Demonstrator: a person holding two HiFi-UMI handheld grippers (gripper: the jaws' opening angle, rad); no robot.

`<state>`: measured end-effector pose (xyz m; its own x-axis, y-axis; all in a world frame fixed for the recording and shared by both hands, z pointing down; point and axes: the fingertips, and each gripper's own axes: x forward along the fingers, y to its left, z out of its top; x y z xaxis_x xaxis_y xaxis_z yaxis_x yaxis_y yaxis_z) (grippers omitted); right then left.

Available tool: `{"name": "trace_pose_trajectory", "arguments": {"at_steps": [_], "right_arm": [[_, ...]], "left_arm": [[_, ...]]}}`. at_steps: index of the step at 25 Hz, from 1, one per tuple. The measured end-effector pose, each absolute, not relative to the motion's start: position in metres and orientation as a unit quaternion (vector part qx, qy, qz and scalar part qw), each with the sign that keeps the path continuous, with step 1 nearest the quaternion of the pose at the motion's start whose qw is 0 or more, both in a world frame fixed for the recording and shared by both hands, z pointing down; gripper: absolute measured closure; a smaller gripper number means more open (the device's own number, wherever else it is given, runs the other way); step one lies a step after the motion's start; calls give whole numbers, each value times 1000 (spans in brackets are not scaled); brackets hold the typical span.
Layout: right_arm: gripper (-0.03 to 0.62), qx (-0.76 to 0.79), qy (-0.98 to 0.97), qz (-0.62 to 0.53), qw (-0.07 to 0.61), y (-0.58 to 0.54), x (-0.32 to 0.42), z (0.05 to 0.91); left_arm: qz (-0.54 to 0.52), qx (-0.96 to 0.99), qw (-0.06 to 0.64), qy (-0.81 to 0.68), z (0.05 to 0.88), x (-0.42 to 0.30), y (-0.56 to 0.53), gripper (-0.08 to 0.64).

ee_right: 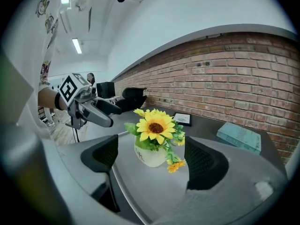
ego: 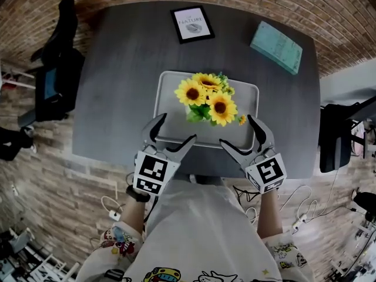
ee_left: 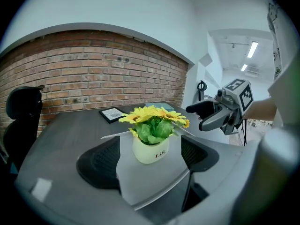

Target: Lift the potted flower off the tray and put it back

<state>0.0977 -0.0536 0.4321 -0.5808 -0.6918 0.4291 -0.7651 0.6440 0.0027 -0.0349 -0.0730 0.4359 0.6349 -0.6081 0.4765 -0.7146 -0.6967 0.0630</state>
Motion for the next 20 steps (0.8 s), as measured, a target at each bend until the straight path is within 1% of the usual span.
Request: {"name": "trace_pose_trajectory", "arguments": {"at_steps": [9,20], "right_arm": [[132,385,-884,83,252,-66,89,464],[120,360,-894,89,252,-91,84,491]], "left_arm": [[225,905,131,-338,458,-26,-80,124],[232,919,114,-298,489,-13,-97,107]]}}
